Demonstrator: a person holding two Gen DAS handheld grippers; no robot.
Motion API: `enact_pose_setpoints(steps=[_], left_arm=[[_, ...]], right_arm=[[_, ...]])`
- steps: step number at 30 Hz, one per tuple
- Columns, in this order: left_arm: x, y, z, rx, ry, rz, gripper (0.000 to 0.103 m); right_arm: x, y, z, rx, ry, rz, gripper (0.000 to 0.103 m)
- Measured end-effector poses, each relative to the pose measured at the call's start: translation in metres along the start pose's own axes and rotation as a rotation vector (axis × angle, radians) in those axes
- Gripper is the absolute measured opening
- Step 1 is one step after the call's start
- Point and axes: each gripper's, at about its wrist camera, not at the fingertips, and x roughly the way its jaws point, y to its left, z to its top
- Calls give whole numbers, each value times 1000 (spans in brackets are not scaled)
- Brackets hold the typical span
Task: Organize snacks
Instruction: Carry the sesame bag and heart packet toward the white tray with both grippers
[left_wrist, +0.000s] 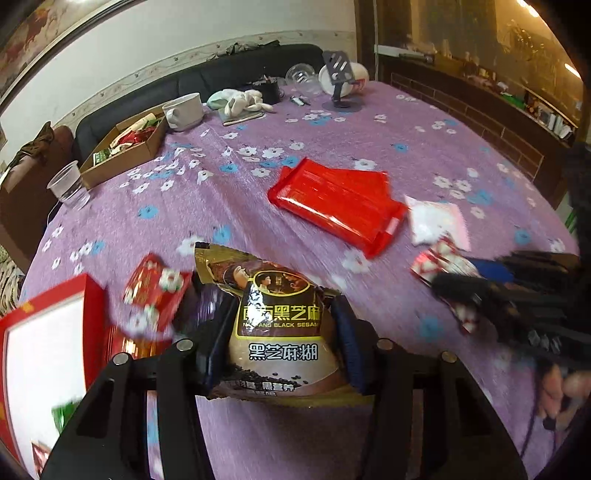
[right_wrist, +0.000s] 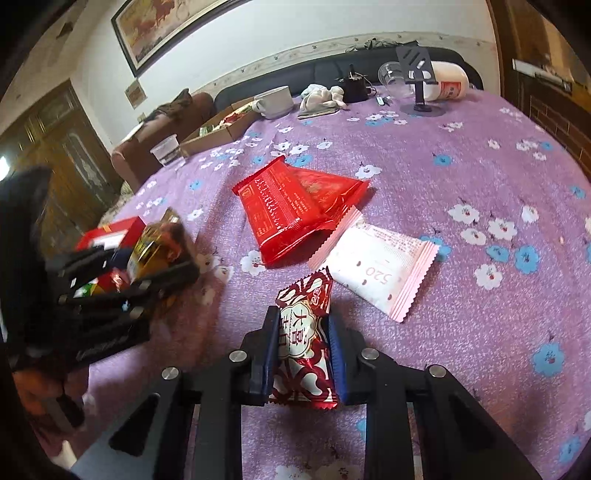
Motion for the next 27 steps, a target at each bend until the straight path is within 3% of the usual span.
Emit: enact_pose_setpoints(steps=[10, 18, 27], left_arm=[[-55, -4, -40, 13, -62, -9, 50], [-82, 23, -76, -59, -79, 13, 51], [-122, 98, -110, -202, -151, 133, 51]], right_arm=[[-8, 14, -8, 93, -19, 98, 25], [-6, 82, -15, 49, -41, 218, 25], [10, 167, -24, -25, -34, 352, 25]])
